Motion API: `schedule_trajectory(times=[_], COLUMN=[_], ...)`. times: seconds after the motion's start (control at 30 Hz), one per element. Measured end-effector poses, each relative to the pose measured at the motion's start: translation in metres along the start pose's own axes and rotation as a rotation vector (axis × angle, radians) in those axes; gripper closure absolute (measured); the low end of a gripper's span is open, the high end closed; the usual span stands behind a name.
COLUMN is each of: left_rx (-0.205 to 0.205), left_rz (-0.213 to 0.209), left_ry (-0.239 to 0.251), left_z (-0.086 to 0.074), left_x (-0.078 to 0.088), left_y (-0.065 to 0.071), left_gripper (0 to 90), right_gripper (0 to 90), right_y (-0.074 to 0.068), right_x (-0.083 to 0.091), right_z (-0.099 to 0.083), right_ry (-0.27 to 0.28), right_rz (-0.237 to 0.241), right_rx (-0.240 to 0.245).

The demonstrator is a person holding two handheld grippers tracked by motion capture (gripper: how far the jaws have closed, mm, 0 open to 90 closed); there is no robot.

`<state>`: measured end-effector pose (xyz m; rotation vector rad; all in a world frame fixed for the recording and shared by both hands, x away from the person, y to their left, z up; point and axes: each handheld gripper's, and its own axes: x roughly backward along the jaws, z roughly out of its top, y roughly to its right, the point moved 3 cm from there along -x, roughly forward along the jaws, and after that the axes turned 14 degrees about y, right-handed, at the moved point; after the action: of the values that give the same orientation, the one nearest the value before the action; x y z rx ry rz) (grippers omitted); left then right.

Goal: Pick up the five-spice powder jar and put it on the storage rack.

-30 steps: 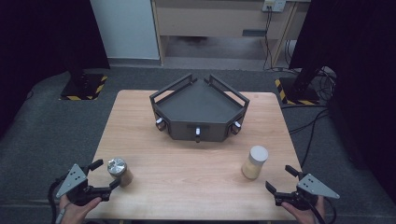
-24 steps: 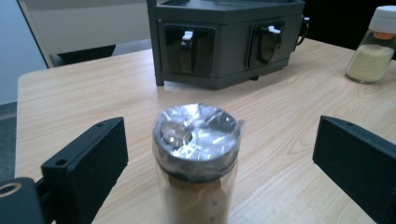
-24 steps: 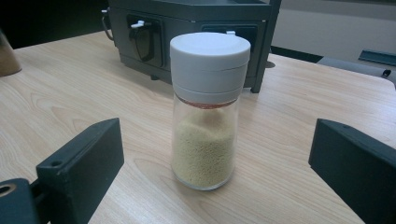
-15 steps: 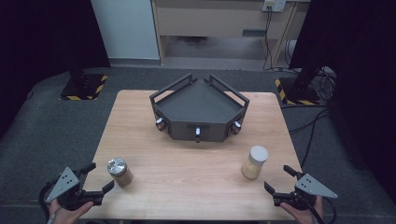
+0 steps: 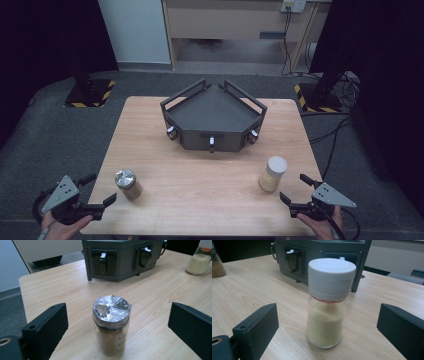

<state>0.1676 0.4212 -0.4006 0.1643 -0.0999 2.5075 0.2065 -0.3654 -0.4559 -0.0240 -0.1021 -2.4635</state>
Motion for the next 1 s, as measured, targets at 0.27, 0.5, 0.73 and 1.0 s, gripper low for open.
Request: schedule_trajectory(times=[0.27,0.5,0.73,1.0], left_rx=[-0.018,0.004,0.009,-0.008], left_rz=[-0.038,-0.091,-0.11,-0.123], left_ry=[-0.039,-0.128,-0.172,-0.223], left_z=[0.025,0.029,0.027,0.022], left_x=[-0.012,-0.036,-0.054,-0.075], left_y=[-0.01,-0.023,-0.028,-0.028], left_gripper=[1.8,2.7,4.4,7.4], right_gripper=[4.5,4.5,4.8,4.9], right_y=[-0.001,-0.001,-0.001,-0.002], right_x=[0.001,0.002,0.002,0.002], right_z=[0.0,0.0,0.0,0.0], right_ry=[0.008,0.009,0.008,0.01], right_rz=[-0.006,-0.012,-0.014,-0.016], right_rx=[0.002,0.002,0.003,0.004])
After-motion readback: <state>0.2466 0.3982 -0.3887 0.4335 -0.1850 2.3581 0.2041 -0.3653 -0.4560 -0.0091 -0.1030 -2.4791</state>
